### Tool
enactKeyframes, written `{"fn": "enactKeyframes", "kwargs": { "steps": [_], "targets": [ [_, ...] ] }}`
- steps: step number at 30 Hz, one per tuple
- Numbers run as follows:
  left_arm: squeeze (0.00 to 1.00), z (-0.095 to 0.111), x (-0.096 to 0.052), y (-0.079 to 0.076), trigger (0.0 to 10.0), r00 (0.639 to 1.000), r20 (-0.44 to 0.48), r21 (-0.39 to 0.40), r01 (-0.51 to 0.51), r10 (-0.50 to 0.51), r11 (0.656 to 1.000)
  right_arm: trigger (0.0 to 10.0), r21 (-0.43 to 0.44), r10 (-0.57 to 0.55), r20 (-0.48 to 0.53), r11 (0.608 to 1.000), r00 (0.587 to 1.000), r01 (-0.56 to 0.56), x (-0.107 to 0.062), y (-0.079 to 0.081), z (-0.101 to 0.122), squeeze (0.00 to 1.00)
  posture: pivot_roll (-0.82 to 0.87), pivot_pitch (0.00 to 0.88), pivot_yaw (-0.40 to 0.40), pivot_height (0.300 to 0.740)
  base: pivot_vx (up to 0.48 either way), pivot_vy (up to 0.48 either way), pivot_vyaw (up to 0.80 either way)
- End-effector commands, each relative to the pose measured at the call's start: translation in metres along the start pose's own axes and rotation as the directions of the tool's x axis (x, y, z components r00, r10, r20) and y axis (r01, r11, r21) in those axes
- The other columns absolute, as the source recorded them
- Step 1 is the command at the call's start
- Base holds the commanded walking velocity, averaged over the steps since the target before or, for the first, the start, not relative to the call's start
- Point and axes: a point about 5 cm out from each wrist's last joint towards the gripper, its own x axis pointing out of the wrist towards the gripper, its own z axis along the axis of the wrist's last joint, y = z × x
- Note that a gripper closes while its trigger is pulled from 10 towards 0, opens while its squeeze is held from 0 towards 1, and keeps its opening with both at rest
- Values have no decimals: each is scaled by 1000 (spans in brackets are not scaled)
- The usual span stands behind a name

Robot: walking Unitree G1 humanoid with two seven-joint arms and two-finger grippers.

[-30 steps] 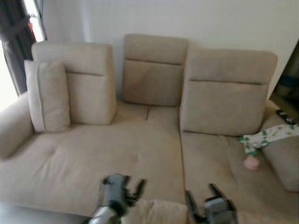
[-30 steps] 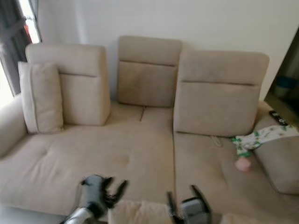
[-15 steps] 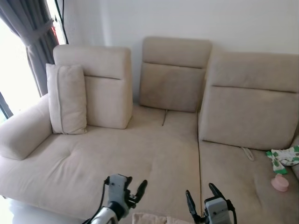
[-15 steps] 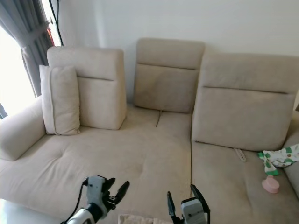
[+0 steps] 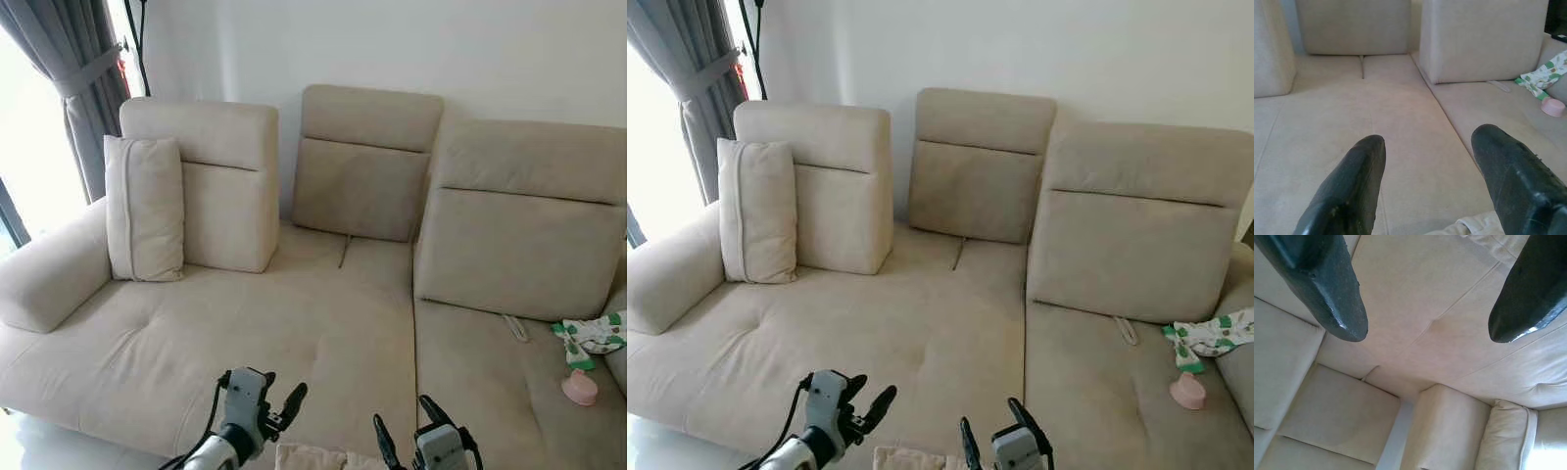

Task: Move the pillow to the sofa from floor

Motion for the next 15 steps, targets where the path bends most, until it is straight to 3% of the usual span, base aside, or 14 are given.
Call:
{"fn": "enactKeyframes", "kwargs": {
  "steps": [1,15],
  "targets": [
    [0,-4,-2,-2,10000,1000,-22,20,12,-11,1000,10000,14,3,-31,1000,1000,-3,-3,2,-5,0,-25,0,24,705,0,0,0],
    [0,-6,-1,-7,10000,999,-26,28,26,-25,999,10000,16,8,-39,1000,999,-7,-5,1,-8,0,-29,0,22,645,0,0,0]
  ]
}}
